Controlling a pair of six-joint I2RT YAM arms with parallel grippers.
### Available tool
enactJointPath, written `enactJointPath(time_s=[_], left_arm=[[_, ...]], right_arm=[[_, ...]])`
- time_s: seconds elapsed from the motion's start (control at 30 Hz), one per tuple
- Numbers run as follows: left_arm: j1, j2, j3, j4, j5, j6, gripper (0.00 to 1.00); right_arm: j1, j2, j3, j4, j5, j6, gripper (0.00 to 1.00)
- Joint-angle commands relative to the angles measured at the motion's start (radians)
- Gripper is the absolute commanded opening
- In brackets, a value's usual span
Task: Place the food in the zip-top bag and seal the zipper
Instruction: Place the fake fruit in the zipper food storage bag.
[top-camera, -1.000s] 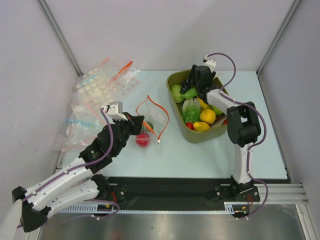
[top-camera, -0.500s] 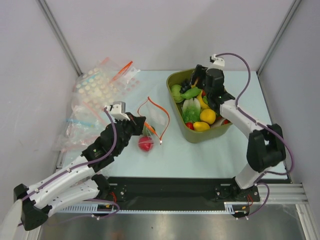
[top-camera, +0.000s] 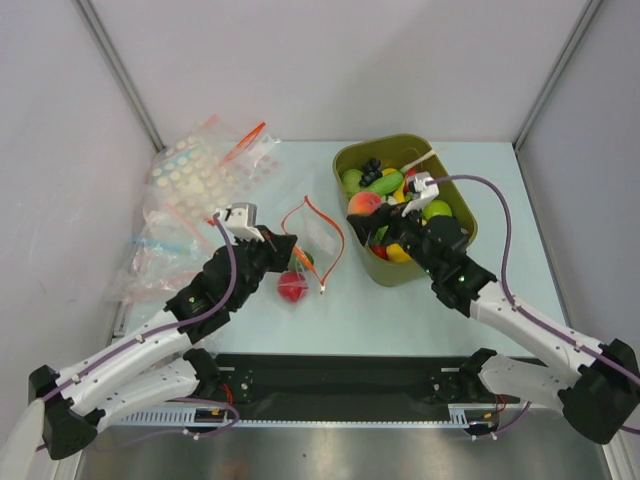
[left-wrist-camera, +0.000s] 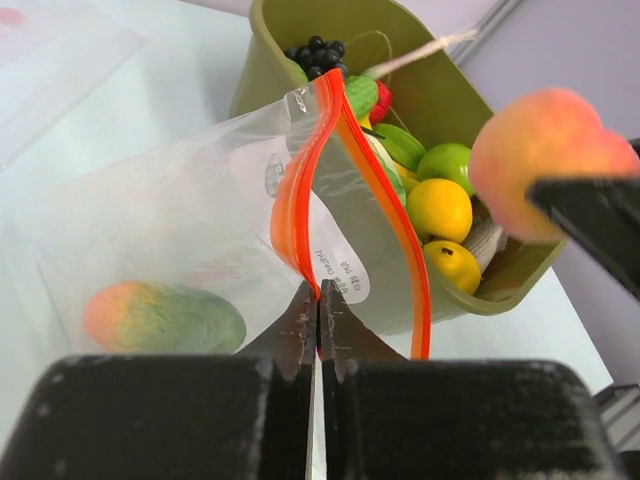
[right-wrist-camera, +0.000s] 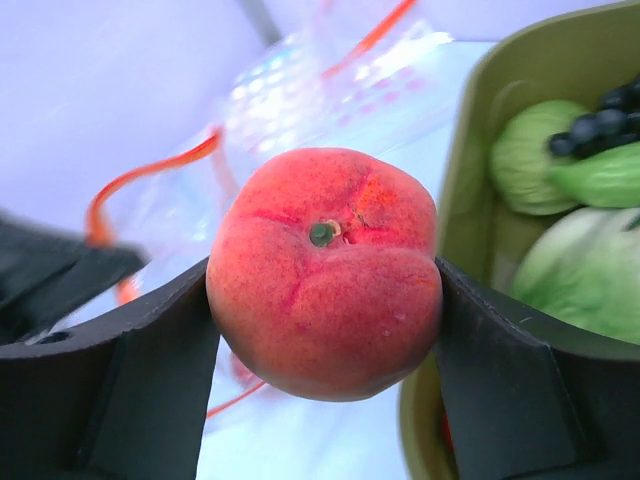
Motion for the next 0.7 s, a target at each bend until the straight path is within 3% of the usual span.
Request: enactJointPath(time_s=[0.0,0.23,0.67], left_arm=[[0.005,0.019,0.021,0.077,0.072,0.035,0.00],[0.004,0.070,0.050,0.093,0.173,0.075,0.00],[-0.002,0.018,0.034,0.125,0.311,0.060,0.00]], right_arm=[[0.049,-0.087,-0.089,0.139,-0.116,-0.022,0.42],[0.089,-0.103,-0.108,0.167,-0.260,-0.117,0.40],[0.166,-0.046,-0.106,0.196,-0.271,-0.170,0.36]])
